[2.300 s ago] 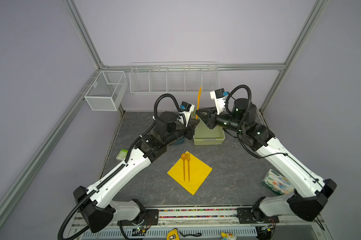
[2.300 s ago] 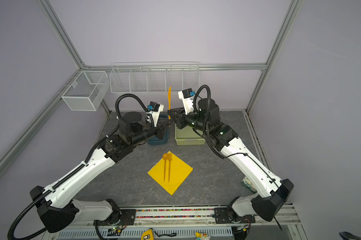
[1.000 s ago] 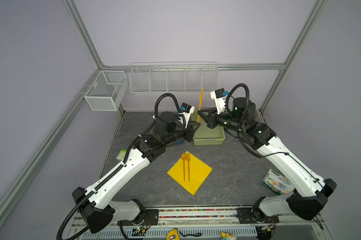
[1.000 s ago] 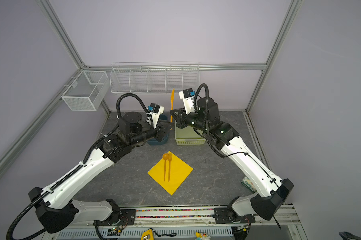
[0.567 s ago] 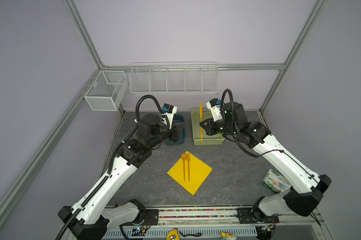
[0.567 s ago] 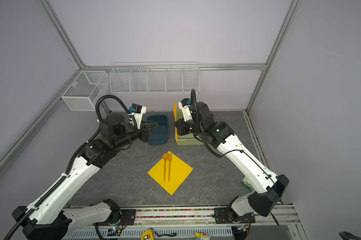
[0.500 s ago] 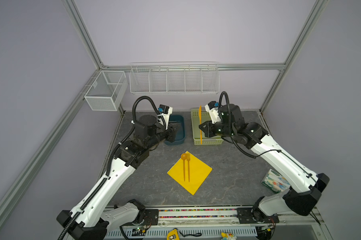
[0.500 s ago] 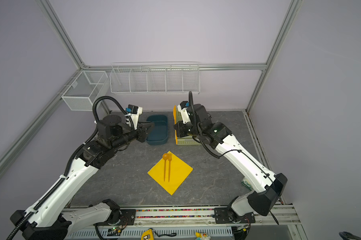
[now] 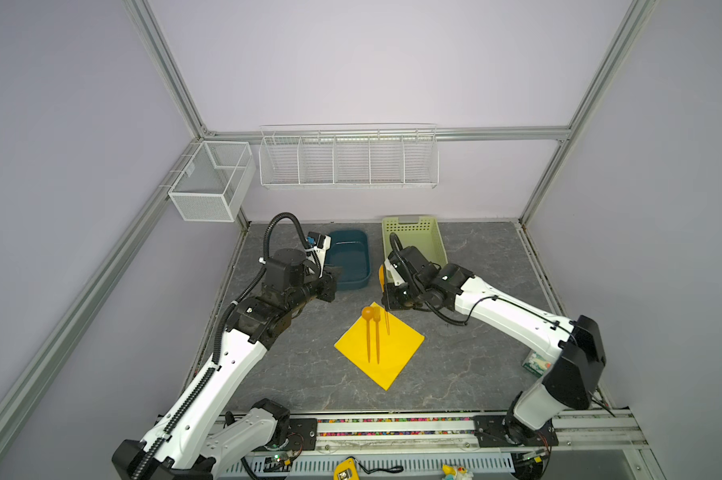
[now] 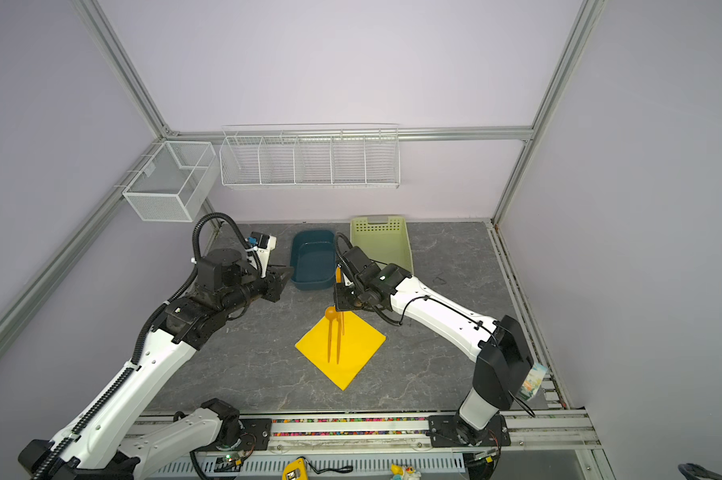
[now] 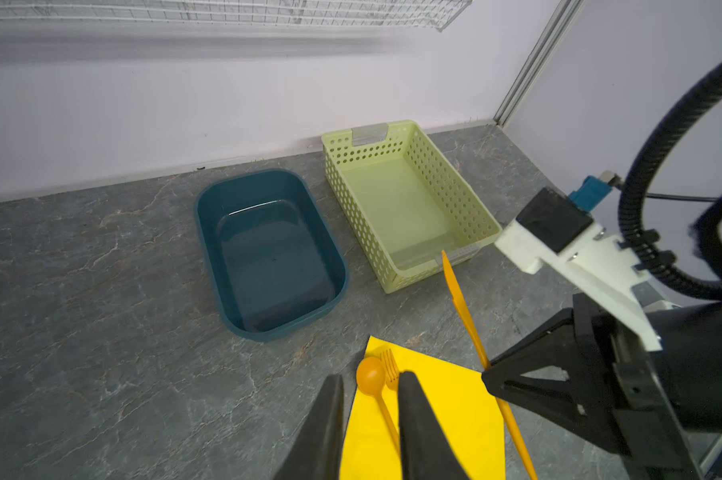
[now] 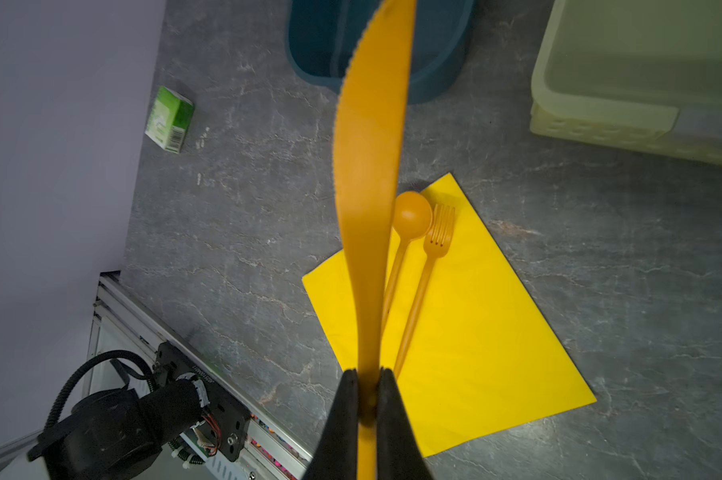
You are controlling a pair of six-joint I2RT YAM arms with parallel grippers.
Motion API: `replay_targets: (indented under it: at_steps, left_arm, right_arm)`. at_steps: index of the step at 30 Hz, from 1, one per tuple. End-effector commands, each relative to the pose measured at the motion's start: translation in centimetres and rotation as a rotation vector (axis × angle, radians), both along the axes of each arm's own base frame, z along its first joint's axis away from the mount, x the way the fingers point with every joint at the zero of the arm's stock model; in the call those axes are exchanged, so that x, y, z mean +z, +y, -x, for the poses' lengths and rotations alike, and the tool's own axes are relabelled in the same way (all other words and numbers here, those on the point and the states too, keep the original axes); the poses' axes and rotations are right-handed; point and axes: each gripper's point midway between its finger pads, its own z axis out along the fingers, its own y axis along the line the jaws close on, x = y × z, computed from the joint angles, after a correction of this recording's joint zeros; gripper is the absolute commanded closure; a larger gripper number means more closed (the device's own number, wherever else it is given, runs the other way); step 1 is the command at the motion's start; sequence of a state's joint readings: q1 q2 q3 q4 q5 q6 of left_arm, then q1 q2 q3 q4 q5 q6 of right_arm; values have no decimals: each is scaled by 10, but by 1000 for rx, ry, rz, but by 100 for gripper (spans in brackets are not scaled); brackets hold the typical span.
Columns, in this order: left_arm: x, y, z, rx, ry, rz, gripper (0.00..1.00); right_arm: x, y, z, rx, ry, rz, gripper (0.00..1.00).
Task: Place the utensils on the paper napkin and roll it up
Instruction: 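Carry the knife with the right gripper and lower it beside the fork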
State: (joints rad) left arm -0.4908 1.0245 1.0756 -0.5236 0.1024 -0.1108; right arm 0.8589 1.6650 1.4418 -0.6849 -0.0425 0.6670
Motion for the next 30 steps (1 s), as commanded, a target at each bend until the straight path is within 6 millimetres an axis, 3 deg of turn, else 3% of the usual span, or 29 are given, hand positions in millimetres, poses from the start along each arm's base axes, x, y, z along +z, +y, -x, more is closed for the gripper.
replay_targets:
  at_steps: [1, 7, 16, 30]
  left_arm:
    - [-2, 9, -4, 33, -21, -45, 76]
    - [-13, 16, -7, 68, 6, -80, 75]
    - [-23, 19, -7, 92, 43, -75, 75]
    - [-25, 28, -11, 121, 54, -44, 75]
  right_arm:
    - [-27, -5, 6, -74, 91, 41, 93]
    - [-66, -7, 9, -131, 195, 117, 93]
    - [-105, -16, 12, -184, 275, 224, 93]
    - [-136, -13, 16, -216, 347, 250, 93]
